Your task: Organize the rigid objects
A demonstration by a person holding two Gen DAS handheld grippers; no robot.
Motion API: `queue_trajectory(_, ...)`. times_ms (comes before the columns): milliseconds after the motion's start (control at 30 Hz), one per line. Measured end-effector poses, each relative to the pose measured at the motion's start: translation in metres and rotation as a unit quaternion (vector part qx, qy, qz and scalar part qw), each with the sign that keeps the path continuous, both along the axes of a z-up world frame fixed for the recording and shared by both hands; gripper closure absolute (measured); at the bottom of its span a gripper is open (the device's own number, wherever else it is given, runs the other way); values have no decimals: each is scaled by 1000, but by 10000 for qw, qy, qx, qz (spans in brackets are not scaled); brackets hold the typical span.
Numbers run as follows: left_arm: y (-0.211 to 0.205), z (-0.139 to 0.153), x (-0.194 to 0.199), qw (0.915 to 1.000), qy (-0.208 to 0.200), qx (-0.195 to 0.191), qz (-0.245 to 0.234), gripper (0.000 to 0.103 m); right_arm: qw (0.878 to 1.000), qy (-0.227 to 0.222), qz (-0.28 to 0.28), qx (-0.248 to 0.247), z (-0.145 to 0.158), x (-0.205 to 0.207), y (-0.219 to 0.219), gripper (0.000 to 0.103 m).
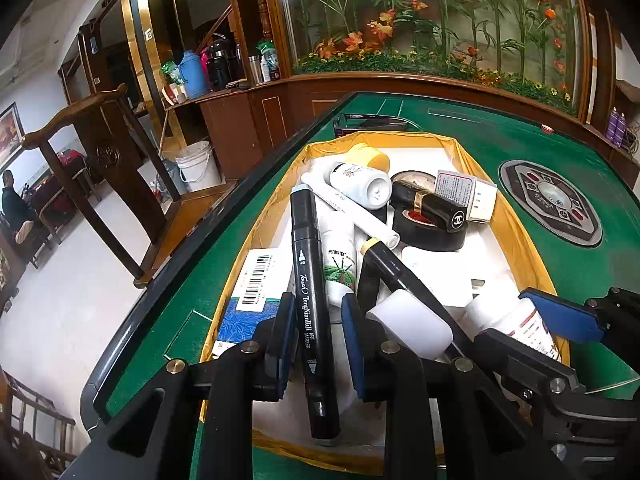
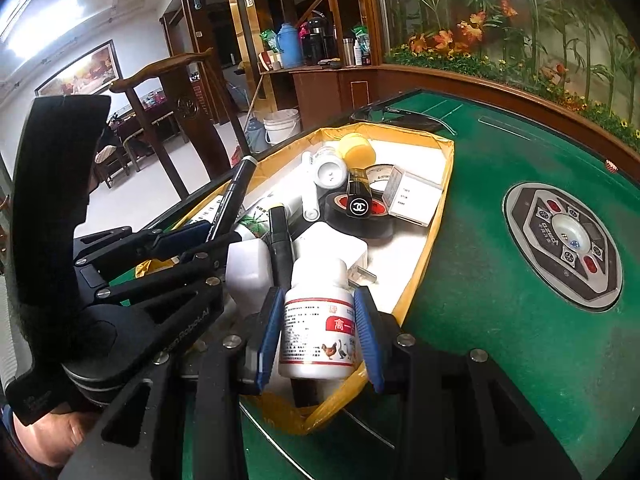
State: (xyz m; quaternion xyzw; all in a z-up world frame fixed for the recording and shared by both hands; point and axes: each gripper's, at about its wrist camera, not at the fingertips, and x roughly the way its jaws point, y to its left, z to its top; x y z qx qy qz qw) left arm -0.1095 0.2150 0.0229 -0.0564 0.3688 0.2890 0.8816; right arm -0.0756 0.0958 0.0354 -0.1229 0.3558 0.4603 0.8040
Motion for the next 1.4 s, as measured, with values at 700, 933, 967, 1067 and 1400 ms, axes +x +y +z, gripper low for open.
queue_trajectory(700, 3, -1, -1, 9995, -142, -255, -148, 67, 9994, -83, -28, 327, 8, 5, -10, 50)
queue_trajectory(933, -6, 1, 0, 9998, -76, 20, -194, 57, 9976, -39, -308, 621, 15, 19, -22, 35)
queue_trajectory(967, -9, 2, 1, 9997, -60, 103, -199, 54, 9974, -39, -336, 635, 16, 20, -22, 35)
queue_trajectory(1067, -17, 4, 1, 9990, -39, 409, -185, 44, 9970, -60, -391, 668, 18, 21, -24, 35)
queue_trajectory(1400, -16, 11, -8, 9980, -151, 597, 140, 0, 9931, 102, -656, 968, 29, 30, -57, 27)
